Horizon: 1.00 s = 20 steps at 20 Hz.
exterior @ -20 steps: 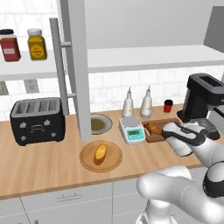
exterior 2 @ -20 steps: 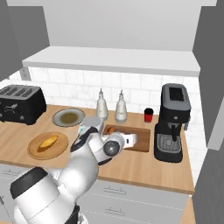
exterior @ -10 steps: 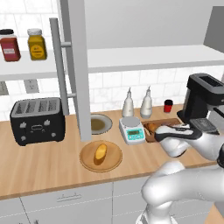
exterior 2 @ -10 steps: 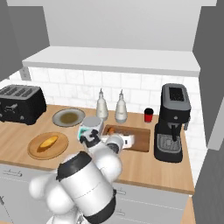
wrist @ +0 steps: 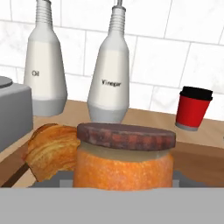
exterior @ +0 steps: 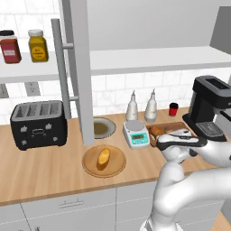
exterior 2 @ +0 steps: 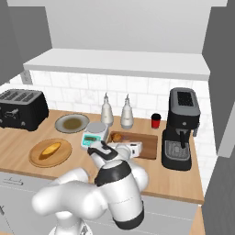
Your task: From the different types of pastries on the counter, select a croissant and place it on the cutting board. Then retrieve a jar of jam from the cabinet and place it alongside the croissant on the cutting board.
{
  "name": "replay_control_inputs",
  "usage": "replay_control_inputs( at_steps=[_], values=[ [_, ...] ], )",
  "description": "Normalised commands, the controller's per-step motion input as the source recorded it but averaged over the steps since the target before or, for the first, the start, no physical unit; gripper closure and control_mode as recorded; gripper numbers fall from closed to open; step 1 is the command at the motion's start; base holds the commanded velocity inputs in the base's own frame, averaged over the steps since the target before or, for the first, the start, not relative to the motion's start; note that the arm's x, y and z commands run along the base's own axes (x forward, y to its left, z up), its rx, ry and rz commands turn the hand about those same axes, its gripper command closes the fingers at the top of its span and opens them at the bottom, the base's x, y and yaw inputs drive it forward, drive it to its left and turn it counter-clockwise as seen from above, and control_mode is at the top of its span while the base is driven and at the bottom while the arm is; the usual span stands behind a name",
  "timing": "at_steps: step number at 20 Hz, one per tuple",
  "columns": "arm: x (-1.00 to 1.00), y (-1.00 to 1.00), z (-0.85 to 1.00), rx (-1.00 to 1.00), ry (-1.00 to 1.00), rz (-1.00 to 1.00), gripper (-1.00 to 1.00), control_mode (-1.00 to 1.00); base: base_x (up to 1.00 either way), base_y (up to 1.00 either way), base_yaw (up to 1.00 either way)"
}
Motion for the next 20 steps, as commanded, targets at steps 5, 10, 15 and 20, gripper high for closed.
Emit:
replay_control_inputs(
  at_steps=[5,10,15,20],
  values=[
    [0.26,-0.06,-0.12,0.0,-0.03,0.0,1.0,-1.0,0.0,0.0,0.0],
    [0.0,-0.01,-0.19,0.0,-0.03,0.0,-1.0,-1.0,0.0,0.0,0.0],
    [-0.06,-0.13,-0.23,0.0,-0.02,0.0,-1.0,-1.0,0.0,0.0,0.0],
    [-0.46,-0.23,-0.18,0.0,-0.04,0.0,-1.0,-1.0,0.0,0.0,0.0]
  ],
)
